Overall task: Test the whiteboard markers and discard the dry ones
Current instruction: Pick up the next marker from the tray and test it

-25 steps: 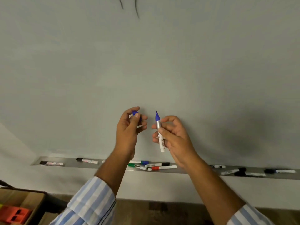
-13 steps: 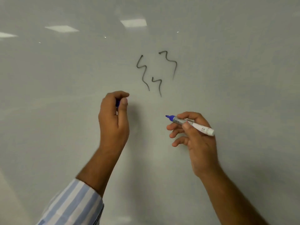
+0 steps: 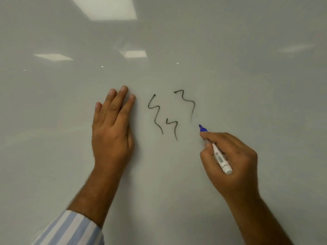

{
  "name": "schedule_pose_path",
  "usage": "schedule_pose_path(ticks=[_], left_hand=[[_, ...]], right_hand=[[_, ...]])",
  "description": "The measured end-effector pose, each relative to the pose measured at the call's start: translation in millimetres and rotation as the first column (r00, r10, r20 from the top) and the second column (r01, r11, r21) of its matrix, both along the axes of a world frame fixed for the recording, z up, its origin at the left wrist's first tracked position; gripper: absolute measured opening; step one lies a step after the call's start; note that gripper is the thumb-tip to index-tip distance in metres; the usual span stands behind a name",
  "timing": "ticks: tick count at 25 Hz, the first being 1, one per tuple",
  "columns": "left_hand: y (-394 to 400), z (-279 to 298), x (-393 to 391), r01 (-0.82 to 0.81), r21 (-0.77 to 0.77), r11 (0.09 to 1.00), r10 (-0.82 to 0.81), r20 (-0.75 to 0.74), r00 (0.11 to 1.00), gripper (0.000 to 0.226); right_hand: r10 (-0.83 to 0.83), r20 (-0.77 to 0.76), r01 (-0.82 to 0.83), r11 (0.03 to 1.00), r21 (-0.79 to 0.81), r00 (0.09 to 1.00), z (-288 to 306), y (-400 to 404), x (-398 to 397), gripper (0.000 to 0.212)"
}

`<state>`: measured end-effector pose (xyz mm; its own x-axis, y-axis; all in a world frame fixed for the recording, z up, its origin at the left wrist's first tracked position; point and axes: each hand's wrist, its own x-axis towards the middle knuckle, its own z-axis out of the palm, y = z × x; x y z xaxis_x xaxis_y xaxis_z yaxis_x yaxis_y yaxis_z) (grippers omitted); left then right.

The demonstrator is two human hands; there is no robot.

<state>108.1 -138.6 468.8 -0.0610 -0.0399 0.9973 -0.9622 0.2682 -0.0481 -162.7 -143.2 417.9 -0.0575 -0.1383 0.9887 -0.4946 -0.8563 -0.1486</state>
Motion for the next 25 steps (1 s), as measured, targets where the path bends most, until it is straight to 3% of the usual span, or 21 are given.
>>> schedule_pose_path(ticks=[3,6,10,13,17,20,22,25], left_hand=[[-1.3,-0.1,-0.9,-0.04,0.011,0.999,0.04,0.015,0.999,0.065],[-1.3,-1.4,-3.8,-0.085,0.027,0.996,0.084,0.007,0.996,0.068],[-2.3,-5.8,-6.5,-0.169,0.059,0.984,0.169,0.006,0.986,0.07],[-3.2,-8.4,-6.4,-0.208,0.069,0.976,0.207,0.013,0.978,0.065],[-4.2,-12.0,-5.9,-0.222,0.079,0.972,0.223,0.002,0.975,0.064],[-4.3,-14.0,-6.2,-0.227,0.084,0.97,0.228,0.003,0.974,0.064],[-4.0,-16.0,-6.4,-0.227,0.089,0.97,0.228,-0.006,0.974,0.063],[-3.5,-18.3,-6.5,-0.235,0.096,0.967,0.237,-0.006,0.972,0.063]], right_hand=[[-0.009,0.009,0.008,0.996,0.084,1.0,-7.9,5.8,-10.2,0.025],[0.017,-0.065,0.002,0.963,0.27,0.998,-12.7,11.5,-12.7,0.026],[-0.003,-0.042,0.005,0.998,0.058,0.999,-11.6,10.9,-1.6,0.019],[0.088,-0.16,-0.077,0.994,0.074,0.983,-3.0,10.2,15.6,0.021],[0.002,-0.205,0.008,0.999,0.05,0.979,-8.0,14.7,25.3,0.021],[-0.03,-0.321,0.073,0.99,0.122,0.947,-26.0,16.6,30.9,0.018],[-0.03,-0.26,0.069,0.987,0.143,0.965,-31.2,17.3,24.2,0.022],[-0.153,0.025,0.153,0.988,0.0,0.988,-24.1,11.9,2.3,0.02]])
